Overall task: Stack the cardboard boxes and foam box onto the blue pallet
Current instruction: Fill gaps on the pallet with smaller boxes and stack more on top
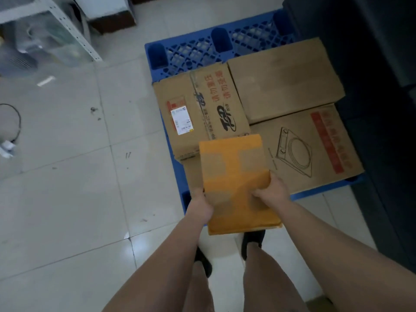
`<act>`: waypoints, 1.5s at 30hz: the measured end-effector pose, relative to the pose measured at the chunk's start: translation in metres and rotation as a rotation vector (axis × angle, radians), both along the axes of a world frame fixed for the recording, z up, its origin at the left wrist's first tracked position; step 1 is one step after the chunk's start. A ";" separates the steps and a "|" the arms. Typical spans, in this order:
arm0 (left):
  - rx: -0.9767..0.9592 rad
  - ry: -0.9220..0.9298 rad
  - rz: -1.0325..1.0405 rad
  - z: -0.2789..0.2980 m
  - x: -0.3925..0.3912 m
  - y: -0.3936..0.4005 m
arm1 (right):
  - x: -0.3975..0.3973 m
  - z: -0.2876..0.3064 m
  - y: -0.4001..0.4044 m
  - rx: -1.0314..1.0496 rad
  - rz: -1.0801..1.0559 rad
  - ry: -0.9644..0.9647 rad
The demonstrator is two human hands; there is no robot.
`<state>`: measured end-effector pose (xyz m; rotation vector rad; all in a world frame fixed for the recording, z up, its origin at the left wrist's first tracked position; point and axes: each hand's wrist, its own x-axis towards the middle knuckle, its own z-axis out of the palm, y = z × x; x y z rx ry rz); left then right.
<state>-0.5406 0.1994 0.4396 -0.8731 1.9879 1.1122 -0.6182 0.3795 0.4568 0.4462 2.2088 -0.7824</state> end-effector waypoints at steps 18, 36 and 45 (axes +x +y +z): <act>0.036 -0.143 0.418 -0.194 -0.066 0.095 | -0.093 -0.209 0.064 0.036 0.171 -0.081; -0.246 -0.012 -0.102 0.002 -0.058 -0.005 | -0.023 0.004 0.086 0.213 -0.014 0.200; -0.190 0.101 -0.604 0.119 0.002 0.022 | 0.129 0.127 0.125 0.306 -0.406 0.327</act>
